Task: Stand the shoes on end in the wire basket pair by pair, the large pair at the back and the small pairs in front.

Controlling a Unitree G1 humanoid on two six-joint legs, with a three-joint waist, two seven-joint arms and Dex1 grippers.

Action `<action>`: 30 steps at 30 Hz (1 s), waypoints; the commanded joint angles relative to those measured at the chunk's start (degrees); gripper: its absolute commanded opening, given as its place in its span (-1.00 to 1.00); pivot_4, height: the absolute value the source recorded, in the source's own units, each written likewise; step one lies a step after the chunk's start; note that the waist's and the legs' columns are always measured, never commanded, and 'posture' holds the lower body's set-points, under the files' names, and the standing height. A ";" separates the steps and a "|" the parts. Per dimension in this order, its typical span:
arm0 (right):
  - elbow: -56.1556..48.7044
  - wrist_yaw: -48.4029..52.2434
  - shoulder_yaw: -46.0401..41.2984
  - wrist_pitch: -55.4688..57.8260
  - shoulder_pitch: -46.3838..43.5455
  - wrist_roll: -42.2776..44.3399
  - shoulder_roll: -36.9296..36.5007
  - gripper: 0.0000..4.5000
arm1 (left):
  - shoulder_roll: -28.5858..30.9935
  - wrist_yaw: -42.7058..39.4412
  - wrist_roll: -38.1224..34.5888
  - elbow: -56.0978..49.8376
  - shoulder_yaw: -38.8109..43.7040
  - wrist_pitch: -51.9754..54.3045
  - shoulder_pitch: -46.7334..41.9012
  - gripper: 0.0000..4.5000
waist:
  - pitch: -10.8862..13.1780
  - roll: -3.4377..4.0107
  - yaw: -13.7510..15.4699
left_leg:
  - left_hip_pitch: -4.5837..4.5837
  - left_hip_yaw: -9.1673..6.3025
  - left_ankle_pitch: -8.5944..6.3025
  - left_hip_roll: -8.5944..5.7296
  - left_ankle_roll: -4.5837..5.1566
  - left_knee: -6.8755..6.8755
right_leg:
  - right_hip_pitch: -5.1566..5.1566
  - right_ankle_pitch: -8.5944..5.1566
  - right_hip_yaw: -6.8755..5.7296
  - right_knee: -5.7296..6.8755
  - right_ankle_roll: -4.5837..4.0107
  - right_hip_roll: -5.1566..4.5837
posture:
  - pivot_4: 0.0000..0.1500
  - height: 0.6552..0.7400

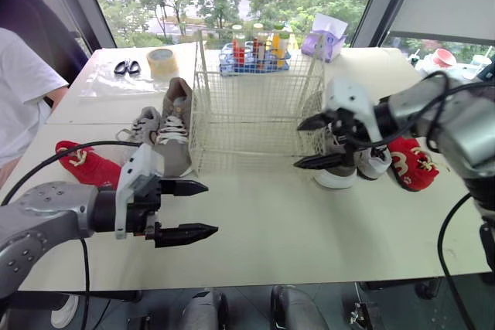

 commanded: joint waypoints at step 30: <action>14.78 4.30 -1.22 -23.93 -3.26 -23.91 10.54 -0.98 | -2.58 5.75 1.77 0.63 -2.12 -2.08 -4.28 1.00 | 0.00 -0.03 -0.61 | 0.25 -0.09 0.46 -0.05 -0.75 0.07 | -0.14 0.00 0.02 0.92 0.02 0.13 | 1.00 1.00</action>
